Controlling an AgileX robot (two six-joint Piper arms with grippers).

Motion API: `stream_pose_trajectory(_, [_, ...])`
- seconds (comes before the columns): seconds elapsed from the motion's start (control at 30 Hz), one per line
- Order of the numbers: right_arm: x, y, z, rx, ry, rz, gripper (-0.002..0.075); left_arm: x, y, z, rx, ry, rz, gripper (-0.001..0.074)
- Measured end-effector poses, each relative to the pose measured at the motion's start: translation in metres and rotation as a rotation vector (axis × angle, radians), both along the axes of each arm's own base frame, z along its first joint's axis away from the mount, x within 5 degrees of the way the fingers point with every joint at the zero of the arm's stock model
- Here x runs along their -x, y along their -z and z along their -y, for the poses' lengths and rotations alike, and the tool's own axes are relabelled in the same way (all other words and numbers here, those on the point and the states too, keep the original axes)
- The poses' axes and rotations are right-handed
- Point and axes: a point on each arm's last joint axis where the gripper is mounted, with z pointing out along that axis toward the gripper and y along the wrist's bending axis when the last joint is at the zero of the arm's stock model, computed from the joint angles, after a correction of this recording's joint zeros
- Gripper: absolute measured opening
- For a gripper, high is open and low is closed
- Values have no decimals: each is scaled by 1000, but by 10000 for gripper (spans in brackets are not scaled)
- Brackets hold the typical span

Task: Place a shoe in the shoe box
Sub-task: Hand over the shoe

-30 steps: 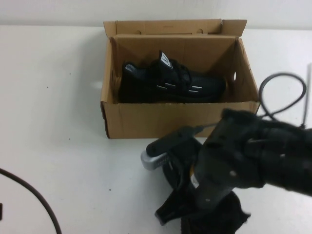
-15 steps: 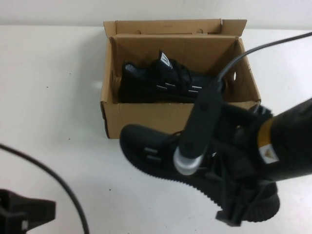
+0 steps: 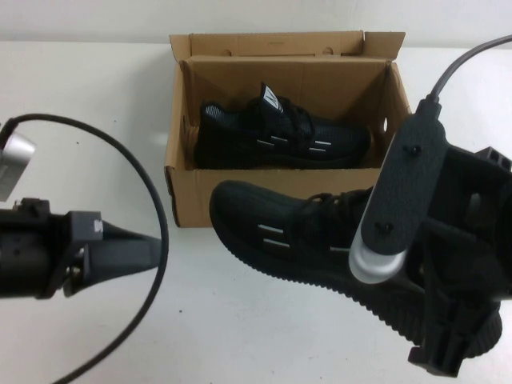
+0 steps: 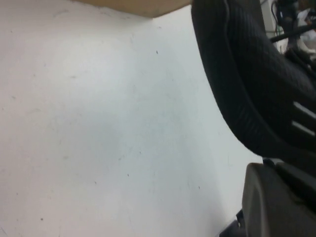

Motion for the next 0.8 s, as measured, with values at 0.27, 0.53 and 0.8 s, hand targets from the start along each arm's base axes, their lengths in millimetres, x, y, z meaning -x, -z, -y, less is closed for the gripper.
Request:
stream_pose_trajectory(0.27, [1, 0, 0, -2, -2, -11, -8, -18, 7, 0, 52, -96, -63, 245])
stream_pose_trajectory(0.53, [7, -3, -10, -96, -84, -42, -8, -21, 0, 4, 179, -126, -106, 588])
stream_pose_trajectory(0.8, [7, -6, -14, -146, -110, -27, -8, -22, -1, 4, 189, -138, -111, 608])
